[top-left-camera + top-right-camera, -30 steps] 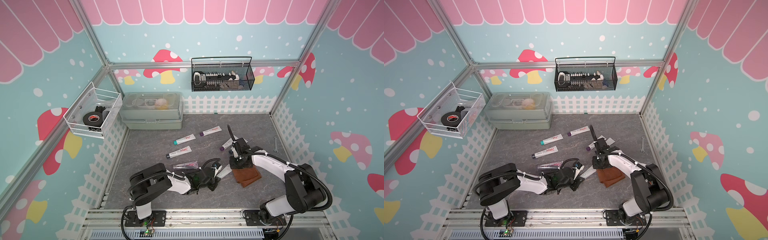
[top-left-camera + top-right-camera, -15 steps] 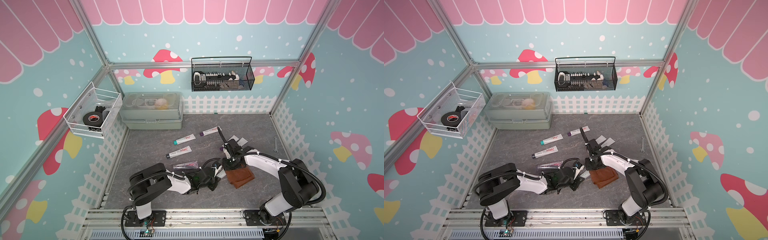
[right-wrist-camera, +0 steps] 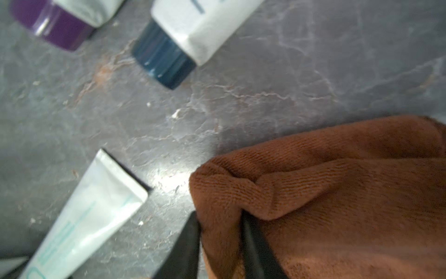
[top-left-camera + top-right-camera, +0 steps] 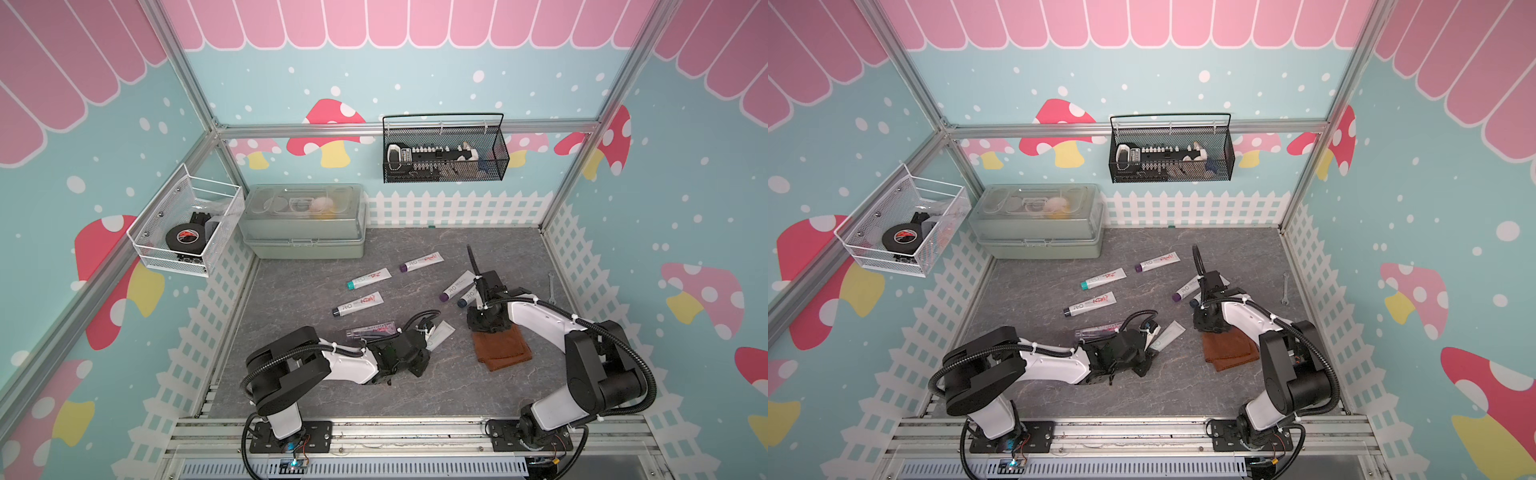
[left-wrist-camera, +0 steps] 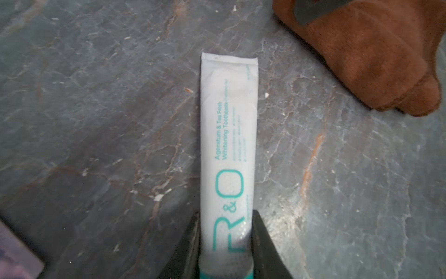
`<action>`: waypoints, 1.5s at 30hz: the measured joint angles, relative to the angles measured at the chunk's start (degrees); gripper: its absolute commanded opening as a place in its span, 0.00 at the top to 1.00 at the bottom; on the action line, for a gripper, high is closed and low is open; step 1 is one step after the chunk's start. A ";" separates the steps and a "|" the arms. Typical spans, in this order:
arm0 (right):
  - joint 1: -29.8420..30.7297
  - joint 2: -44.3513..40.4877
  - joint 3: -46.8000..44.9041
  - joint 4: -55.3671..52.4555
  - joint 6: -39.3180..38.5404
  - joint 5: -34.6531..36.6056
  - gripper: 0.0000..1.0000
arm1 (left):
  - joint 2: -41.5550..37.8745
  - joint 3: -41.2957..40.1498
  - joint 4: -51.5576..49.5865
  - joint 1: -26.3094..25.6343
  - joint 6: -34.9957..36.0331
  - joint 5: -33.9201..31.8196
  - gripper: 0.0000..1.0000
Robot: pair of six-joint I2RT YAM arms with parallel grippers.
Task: Wipe the surface of the toothpaste tube
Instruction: Place the cleaning item at the center of the board, then move the toothpaste to the center of the board.
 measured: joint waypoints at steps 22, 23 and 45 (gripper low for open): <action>0.09 -22.01 -2.45 -3.85 -0.50 -6.88 0.38 | 15.96 27.58 -14.29 18.29 4.66 4.22 0.79; 0.09 -22.03 -2.73 -3.93 -0.48 -6.93 0.38 | 17.64 29.81 -14.45 18.88 5.27 5.29 0.79; 0.09 -22.27 -4.20 -4.13 -0.55 -7.19 0.38 | 32.39 57.53 -30.75 20.44 13.60 16.37 0.37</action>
